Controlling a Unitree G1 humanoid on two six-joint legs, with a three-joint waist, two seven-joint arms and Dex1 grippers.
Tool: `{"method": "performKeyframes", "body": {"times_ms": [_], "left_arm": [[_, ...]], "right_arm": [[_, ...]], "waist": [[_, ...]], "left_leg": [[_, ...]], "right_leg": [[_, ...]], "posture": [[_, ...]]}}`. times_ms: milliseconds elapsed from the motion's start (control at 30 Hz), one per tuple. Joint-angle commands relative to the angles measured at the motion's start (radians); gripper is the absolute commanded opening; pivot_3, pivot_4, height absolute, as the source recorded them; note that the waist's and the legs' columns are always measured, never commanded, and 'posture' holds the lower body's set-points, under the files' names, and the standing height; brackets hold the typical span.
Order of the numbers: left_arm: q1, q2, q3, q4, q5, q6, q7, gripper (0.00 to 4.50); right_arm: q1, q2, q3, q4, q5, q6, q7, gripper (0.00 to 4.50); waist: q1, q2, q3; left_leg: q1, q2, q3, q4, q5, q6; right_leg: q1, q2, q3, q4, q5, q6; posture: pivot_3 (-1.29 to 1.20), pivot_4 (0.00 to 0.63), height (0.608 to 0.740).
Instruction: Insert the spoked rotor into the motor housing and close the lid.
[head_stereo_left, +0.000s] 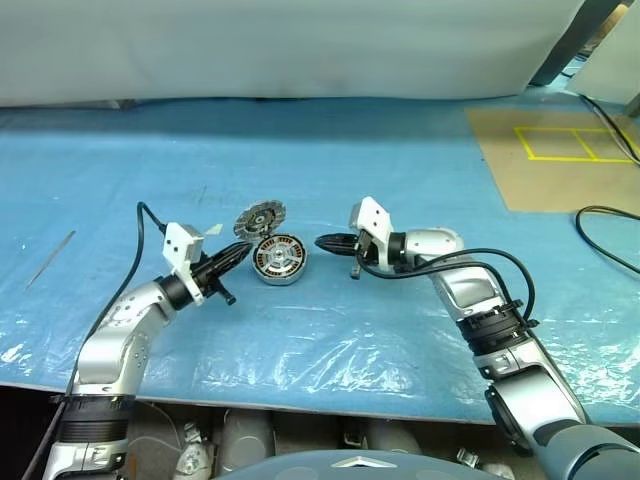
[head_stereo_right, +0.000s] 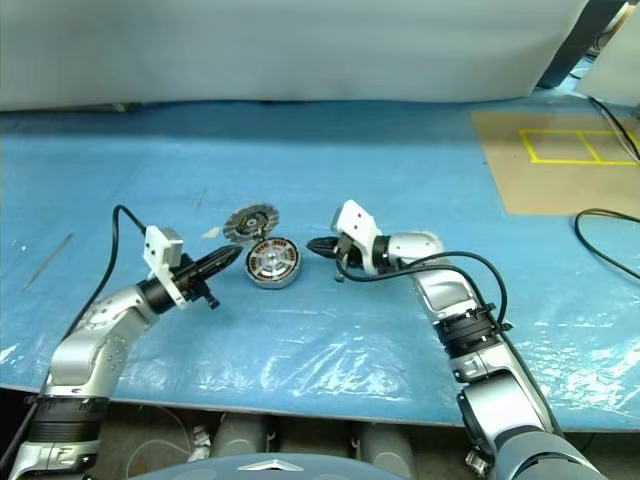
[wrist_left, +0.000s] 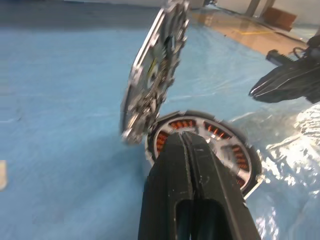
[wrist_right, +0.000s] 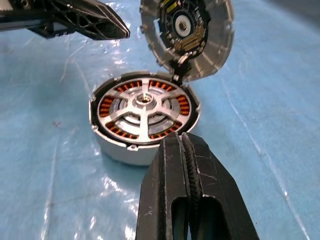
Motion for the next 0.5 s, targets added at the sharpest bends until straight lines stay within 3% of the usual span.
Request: {"method": "performKeyframes", "body": {"times_ms": [33, 233, 500], "left_arm": [[-0.007, 0.028, 0.035, 0.016, 0.002, -0.027, -0.019, 0.03], [-0.093, 0.049, 0.054, 0.179, 0.077, -0.114, 0.022, 0.03], [-0.427, -0.012, 0.041, 0.496, 0.065, -0.238, -0.091, 0.03]], "right_arm": [[0.008, -0.006, -0.004, -0.046, 0.010, -0.019, 0.011, 0.00], [0.040, -0.003, 0.008, -0.076, 0.004, -0.015, 0.005, 0.00], [0.056, -0.004, 0.017, -0.095, 0.001, -0.007, -0.004, 0.00]], "waist": [[0.000, 0.000, 0.000], [0.001, 0.000, 0.000], [0.006, -0.001, 0.000]], "left_leg": [[0.000, 0.000, 0.000, 0.000, 0.000, 0.000], [0.000, 0.000, 0.000, 0.000, 0.000, 0.000], [-0.001, -0.001, -0.001, 0.001, 0.000, 0.000]], "right_leg": [[0.000, 0.000, 0.000, 0.000, 0.000, 0.000], [0.000, 0.000, 0.000, 0.000, 0.000, 0.000], [0.001, -0.001, 0.000, 0.000, 0.002, 0.003]], "posture": [[0.00, 0.150, 0.740], [0.00, 0.150, 0.740], [0.00, 0.150, 0.740]]}}
